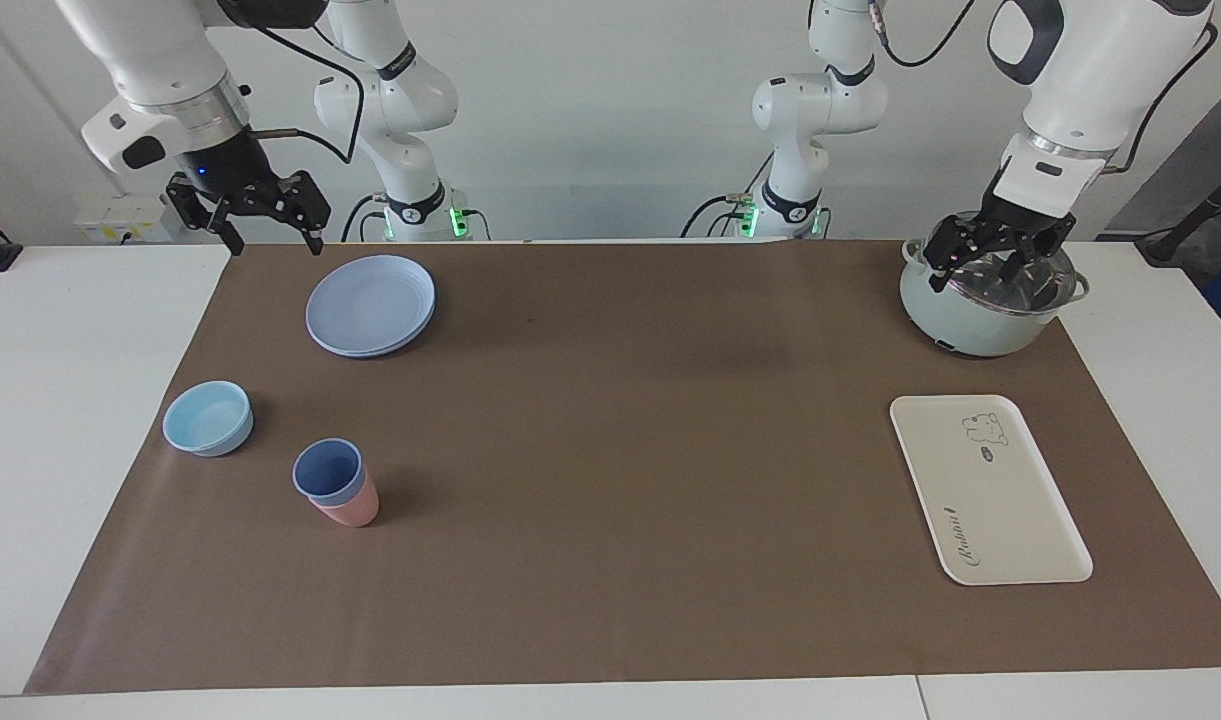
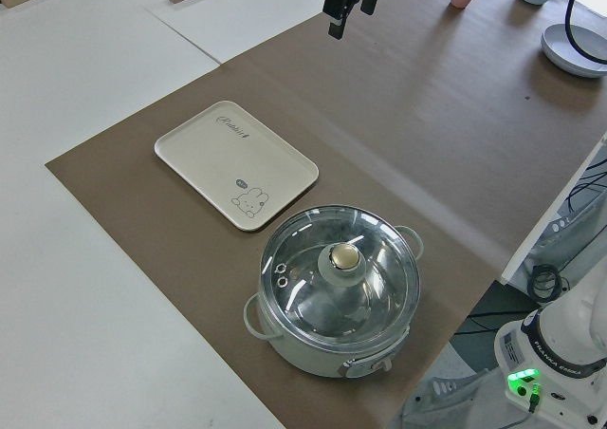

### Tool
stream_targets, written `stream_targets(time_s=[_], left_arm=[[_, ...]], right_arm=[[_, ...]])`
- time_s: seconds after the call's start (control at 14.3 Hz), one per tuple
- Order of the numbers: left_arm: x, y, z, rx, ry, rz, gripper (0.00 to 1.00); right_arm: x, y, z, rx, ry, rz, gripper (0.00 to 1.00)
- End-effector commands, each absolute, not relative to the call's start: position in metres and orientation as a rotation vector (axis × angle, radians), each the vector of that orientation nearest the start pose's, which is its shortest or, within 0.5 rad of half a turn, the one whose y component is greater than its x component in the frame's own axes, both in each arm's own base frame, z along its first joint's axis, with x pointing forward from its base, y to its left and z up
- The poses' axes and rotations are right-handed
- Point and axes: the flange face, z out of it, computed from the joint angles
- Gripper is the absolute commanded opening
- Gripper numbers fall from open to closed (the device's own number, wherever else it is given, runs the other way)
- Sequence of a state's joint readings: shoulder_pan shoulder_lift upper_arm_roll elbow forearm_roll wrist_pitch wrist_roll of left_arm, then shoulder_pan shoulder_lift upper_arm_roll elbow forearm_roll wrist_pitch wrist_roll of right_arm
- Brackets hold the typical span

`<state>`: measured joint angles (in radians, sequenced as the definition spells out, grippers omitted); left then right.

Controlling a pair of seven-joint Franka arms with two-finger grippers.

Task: Place cup on tray
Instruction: 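Move the right gripper toward the pink-and-blue cup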

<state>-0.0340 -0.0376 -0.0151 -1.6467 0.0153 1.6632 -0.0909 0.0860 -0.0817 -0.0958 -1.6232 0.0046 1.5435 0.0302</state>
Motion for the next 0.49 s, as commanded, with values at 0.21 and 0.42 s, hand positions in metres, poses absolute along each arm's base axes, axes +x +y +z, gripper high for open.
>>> stream_targets(time_s=[0.21, 0.42], left_arm=[[0.543, -0.022, 0.616, -3.11, -0.054, -0.08, 1.0], [0.543, -0.022, 0.616, -3.11, -0.051, -0.077, 1.0]], right_arm=[[0.528, -0.004, 0.64, -3.135, 0.074, -0.014, 1.0], [0.525, -0.007, 0.63, -3.128, 0.076, 0.006, 1.0]])
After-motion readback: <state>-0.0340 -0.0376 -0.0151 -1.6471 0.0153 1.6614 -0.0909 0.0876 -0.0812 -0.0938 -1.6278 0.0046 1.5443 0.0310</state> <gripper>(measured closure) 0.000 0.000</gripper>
